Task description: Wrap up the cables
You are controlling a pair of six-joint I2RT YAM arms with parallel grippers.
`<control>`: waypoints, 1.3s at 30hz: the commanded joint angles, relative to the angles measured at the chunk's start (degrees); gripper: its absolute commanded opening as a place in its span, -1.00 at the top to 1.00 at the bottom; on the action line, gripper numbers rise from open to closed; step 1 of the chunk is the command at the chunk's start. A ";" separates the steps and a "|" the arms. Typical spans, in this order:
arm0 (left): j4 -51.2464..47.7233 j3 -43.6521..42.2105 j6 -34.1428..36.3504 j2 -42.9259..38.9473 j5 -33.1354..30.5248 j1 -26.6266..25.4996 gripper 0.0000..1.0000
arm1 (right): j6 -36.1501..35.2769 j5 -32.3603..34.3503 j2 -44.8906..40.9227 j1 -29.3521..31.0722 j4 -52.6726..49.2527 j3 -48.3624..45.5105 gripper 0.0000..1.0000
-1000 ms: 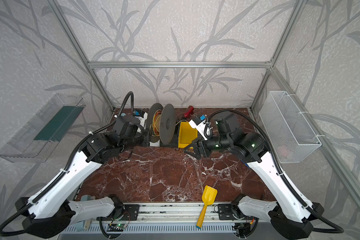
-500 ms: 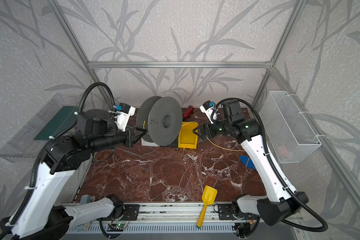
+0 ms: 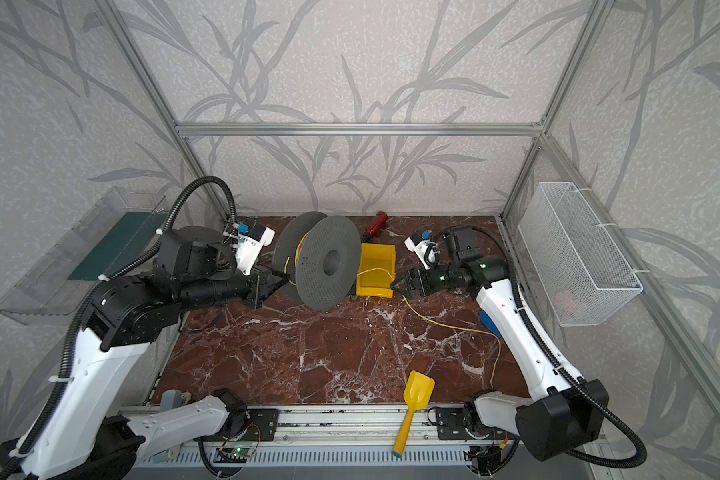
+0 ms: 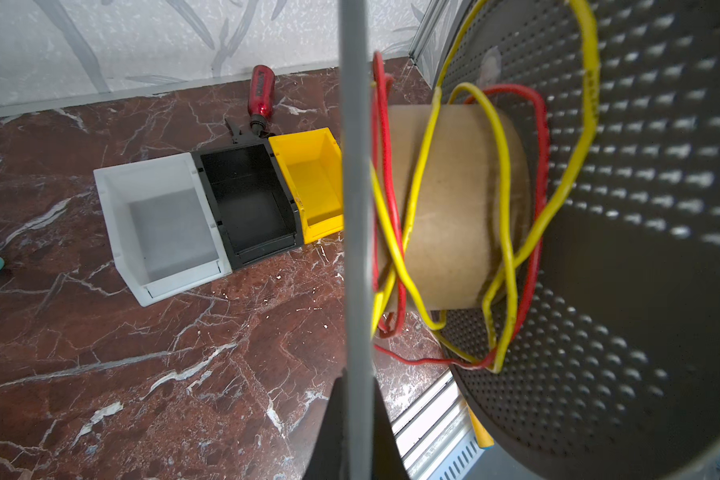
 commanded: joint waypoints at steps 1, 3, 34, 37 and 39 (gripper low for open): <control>5.19 -0.05 1.36 -2.56 0.75 0.67 1.00 | 3.42 -6.21 -3.46 -0.02 2.15 -4.40 -0.65; 5.28 -0.13 1.36 -2.63 0.71 0.93 1.00 | 3.81 -6.93 -4.08 -0.02 0.77 -6.84 -0.65; 0.19 -5.54 2.49 -5.82 10.64 5.33 1.00 | 18.93 -1.41 7.78 -0.06 7.72 5.01 1.00; -1.89 -6.31 3.02 -7.70 10.35 5.28 1.00 | 20.21 0.15 12.42 0.86 7.90 12.79 1.00; -2.10 -7.92 2.55 -8.01 10.93 5.18 1.00 | 19.81 0.92 15.72 2.05 6.24 19.04 1.00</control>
